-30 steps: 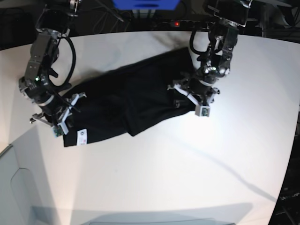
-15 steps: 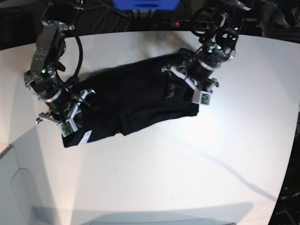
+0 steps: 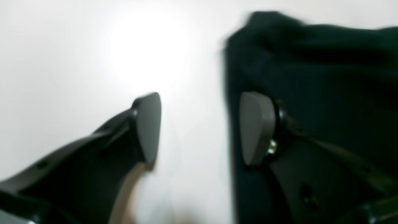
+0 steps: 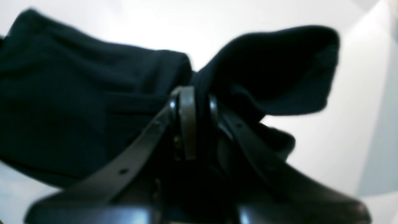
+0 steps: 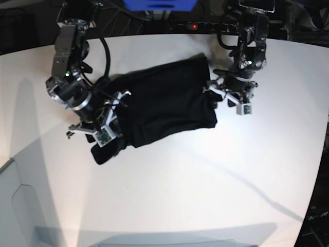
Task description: Fold the T-shirt properly
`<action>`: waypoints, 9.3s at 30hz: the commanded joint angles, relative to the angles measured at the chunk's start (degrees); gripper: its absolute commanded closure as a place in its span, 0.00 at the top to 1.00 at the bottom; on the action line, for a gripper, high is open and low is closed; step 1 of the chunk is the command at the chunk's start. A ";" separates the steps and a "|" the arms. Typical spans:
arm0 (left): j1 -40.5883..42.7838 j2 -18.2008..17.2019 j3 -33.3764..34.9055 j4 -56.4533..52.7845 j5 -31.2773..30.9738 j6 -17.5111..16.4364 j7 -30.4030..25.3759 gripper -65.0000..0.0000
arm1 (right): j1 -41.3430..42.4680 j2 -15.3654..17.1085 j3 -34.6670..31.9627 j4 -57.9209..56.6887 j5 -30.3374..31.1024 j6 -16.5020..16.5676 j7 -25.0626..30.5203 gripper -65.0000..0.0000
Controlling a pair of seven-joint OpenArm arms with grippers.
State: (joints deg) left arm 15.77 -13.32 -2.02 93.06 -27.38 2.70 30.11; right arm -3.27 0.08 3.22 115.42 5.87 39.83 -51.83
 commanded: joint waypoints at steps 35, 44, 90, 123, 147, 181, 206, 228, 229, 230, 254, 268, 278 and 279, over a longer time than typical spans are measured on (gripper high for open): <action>3.97 -0.96 -4.79 7.21 -0.36 0.07 0.88 0.60 | 7.53 -6.45 -30.17 -18.84 0.59 0.17 11.17 0.00; 10.38 -0.96 -14.90 15.12 -0.36 -0.02 0.88 0.60 | 8.06 -4.87 -30.34 -19.20 0.59 0.17 10.65 0.30; 12.14 -0.79 -29.32 16.70 -0.45 -0.11 0.88 0.60 | 3.49 8.49 -38.78 -3.90 0.77 0.17 11.26 0.56; -7.20 5.81 -3.82 1.41 -16.18 -0.02 0.35 0.32 | -2.05 7.09 -24.98 -3.81 0.59 0.17 10.82 0.55; 1.15 5.72 -10.86 7.12 -16.54 -0.02 0.79 0.00 | -1.88 6.91 -24.98 -3.99 0.59 0.17 11.17 0.55; 2.56 5.45 -10.77 -2.99 -16.10 -0.11 0.44 0.00 | 16.59 -5.48 -19.80 -40.56 0.59 0.17 22.78 0.00; 2.03 4.40 -10.33 -5.01 -16.10 -0.11 0.71 0.00 | 5.25 -2.76 -10.21 -22.45 0.59 0.17 22.34 0.00; 0.63 4.40 -10.42 -4.92 -16.45 -0.11 0.88 0.00 | -1.44 0.85 -3.80 -13.13 0.77 0.17 22.87 0.00; 0.54 4.40 -10.33 -4.92 -16.45 -0.11 0.88 0.01 | -2.67 0.76 -3.80 -10.84 0.77 0.17 21.99 0.00; 0.45 4.40 -10.33 -4.92 -16.54 -0.11 0.88 0.01 | -4.07 0.76 -3.88 -9.00 0.77 0.17 21.55 0.00; 2.21 2.73 -10.86 0.53 -16.62 0.07 0.97 0.43 | -9.96 2.43 1.48 -17.00 0.94 0.17 26.12 0.00; 13.90 8.09 -12.44 14.42 -16.54 -0.02 0.79 0.62 | -14.01 0.14 7.37 -6.62 0.68 0.17 25.68 0.00; 11.26 8.88 -8.66 8.61 -16.62 -0.11 0.79 0.62 | -16.03 0.32 10.97 -6.54 0.68 0.17 25.68 0.00; 11.26 8.88 -8.40 8.61 -16.62 -0.11 0.79 0.62 | -16.12 0.32 10.97 -6.36 0.68 0.17 25.68 0.00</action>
State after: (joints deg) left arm 26.96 -4.27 -10.46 100.97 -43.57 3.20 31.42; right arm -19.51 0.16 14.15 107.74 5.37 39.81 -27.64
